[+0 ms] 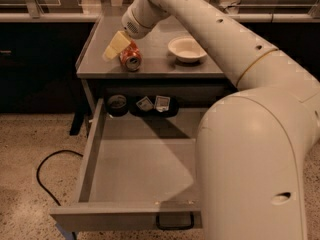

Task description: Place coke can into top drawer

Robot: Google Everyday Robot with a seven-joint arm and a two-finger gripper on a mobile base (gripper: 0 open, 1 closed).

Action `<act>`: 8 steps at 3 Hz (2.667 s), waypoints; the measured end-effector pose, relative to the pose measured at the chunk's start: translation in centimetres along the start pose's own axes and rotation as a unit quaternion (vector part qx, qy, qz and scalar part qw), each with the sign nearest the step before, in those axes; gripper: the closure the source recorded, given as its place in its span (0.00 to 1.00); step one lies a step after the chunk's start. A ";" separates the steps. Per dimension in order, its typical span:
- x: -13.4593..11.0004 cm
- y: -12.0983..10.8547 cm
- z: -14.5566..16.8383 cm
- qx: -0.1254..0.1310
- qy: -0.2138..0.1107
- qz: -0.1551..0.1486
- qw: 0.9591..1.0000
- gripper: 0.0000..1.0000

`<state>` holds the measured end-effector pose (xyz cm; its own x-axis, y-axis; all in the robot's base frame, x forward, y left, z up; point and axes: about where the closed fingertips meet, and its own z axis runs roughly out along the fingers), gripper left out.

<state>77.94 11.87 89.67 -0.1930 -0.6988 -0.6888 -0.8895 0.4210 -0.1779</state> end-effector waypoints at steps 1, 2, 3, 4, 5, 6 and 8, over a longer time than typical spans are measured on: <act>0.5 -0.4 1.4 0.007 0.005 0.044 0.999 0.00; 0.9 -0.6 2.1 0.008 -0.006 0.075 0.997 0.00; 1.0 -0.6 2.7 0.015 -0.009 0.096 0.995 0.00; 1.1 -0.5 3.1 0.021 -0.006 0.107 0.994 0.00; 1.4 -0.5 3.4 0.028 0.006 0.116 0.993 0.00; 1.6 -0.2 3.9 0.028 0.019 0.123 0.992 0.00; 2.1 0.0 4.5 0.024 0.032 0.133 0.990 0.19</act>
Offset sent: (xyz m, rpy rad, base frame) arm 0.0169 -0.0003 -0.0229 0.1307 0.0930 -0.1763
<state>79.38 12.95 85.06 -0.4452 -0.5942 -0.6699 -0.7833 0.6209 -0.0301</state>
